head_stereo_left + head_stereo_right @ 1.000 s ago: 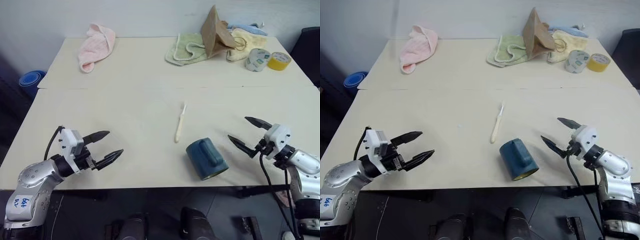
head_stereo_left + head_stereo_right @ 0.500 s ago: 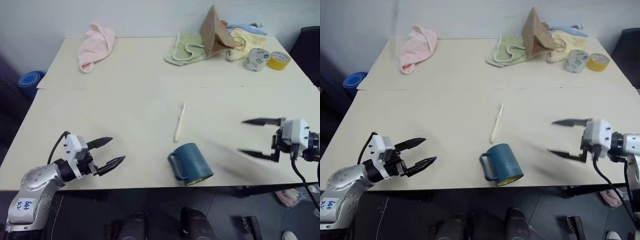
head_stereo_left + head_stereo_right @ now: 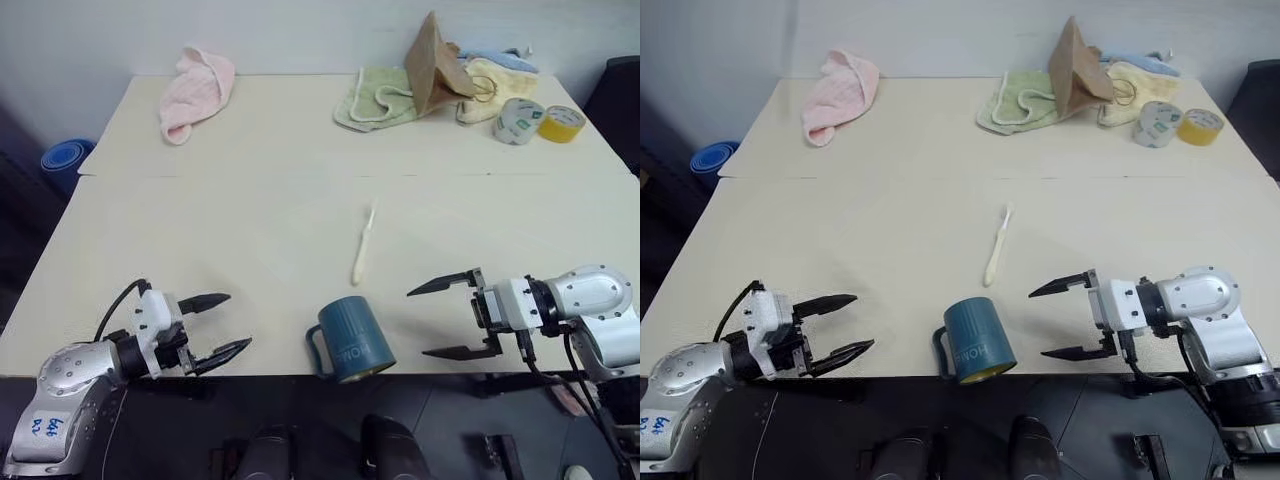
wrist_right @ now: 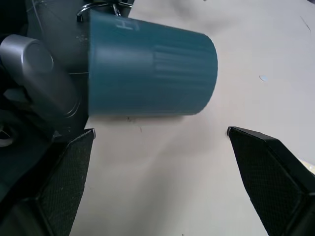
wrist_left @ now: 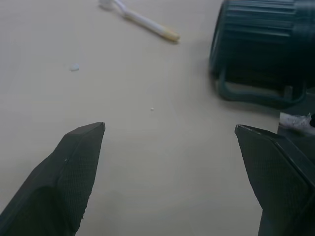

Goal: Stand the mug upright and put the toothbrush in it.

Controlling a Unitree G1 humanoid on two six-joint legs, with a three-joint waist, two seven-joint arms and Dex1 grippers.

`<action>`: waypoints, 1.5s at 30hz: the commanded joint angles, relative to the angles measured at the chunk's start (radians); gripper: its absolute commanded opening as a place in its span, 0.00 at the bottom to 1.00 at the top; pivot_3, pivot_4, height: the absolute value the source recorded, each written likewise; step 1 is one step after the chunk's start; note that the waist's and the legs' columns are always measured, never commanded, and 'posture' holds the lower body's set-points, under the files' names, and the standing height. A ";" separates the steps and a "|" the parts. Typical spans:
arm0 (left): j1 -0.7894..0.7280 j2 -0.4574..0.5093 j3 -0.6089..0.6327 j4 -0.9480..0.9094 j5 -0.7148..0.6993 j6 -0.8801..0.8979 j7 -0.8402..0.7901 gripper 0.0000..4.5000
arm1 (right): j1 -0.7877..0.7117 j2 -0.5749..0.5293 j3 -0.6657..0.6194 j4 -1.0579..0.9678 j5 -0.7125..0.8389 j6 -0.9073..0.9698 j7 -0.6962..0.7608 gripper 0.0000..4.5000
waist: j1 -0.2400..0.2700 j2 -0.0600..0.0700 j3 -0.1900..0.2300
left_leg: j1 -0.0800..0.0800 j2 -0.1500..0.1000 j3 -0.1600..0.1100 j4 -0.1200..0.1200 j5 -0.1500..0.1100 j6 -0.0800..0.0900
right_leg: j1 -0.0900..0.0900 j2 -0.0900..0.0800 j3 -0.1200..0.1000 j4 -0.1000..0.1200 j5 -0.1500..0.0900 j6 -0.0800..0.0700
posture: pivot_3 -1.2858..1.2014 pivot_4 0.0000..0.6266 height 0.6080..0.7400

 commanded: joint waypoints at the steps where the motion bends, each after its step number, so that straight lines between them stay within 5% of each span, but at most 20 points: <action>1: -0.059 0.060 -0.109 -0.055 0.081 -0.126 -0.113 1.00 | 0.022 -0.022 -0.070 0.088 -0.003 -0.059 0.010 0.99 | 0.007 0.000 0.000 | 0.000 0.000 0.000 0.000 0.000 0.000 | 0.000 0.000 0.000 0.000 0.000 0.000 | 0.52 0.24 1.00; 9: -0.377 0.085 -0.467 -0.004 0.190 -0.086 -0.327 1.00 | 0.209 -0.121 -0.234 0.169 0.047 -0.114 0.059 0.99 | 0.012 0.001 0.000 | 0.000 -0.001 0.001 0.000 0.000 0.002 | 0.002 0.000 -0.001 -0.001 0.001 0.001 | 0.52 0.24 1.00; 18: -0.682 -0.050 -0.709 0.249 0.362 -0.056 -0.417 1.00 | 0.340 -0.111 -0.343 0.008 0.088 0.007 -0.073 0.99 | 0.014 0.001 0.000 | 0.001 -0.001 0.002 0.001 0.000 0.002 | 0.002 0.001 0.000 0.000 0.001 0.000 | 0.52 0.24 1.00; 22: -0.748 -0.084 -0.764 0.311 0.420 -0.051 -0.429 0.84 | 0.363 -0.098 -0.359 -0.035 0.086 0.039 -0.114 1.00 | 0.019 0.000 0.000 | 0.000 -0.002 0.001 0.001 0.001 0.003 | 0.003 0.000 -0.001 -0.001 0.002 0.002 | 0.52 0.24 1.00; 29: -0.753 -0.121 -0.718 0.283 0.339 0.012 -0.424 0.37 | 0.402 -0.075 -0.376 -0.073 0.087 0.060 -0.162 1.00 | 0.015 0.000 0.000 | 0.001 -0.001 0.001 0.001 0.001 0.003 | 0.003 0.000 0.000 -0.001 0.002 0.002 | 0.52 0.24 1.00; 36: -0.685 -0.218 -0.466 0.265 0.042 0.067 -0.358 0.01 | 0.414 -0.059 -0.376 -0.080 0.098 0.101 -0.193 1.00 | 0.014 0.000 0.000 | 0.000 -0.001 0.000 0.002 0.001 0.003 | 0.003 0.000 -0.001 -0.001 0.002 0.002 | 0.52 0.24 1.00; 42: -0.683 -0.330 -0.291 0.304 -0.115 0.208 -0.175 0.01 | 0.407 -0.048 -0.371 -0.070 0.096 0.120 -0.201 1.00 | 0.014 0.000 0.000 | 0.000 -0.001 -0.002 0.003 0.001 0.003 | 0.004 0.000 -0.002 -0.001 0.002 0.002 | 0.52 0.24 1.00; 45: -0.642 -0.328 -0.312 0.326 -0.076 0.183 -0.182 0.01 | 0.396 -0.035 -0.360 -0.072 0.091 0.128 -0.213 1.00 | 0.013 0.000 0.000 | 0.001 -0.001 -0.002 0.003 0.001 0.003 | 0.004 0.000 -0.002 -0.001 0.002 0.002 | 0.52 0.24 1.00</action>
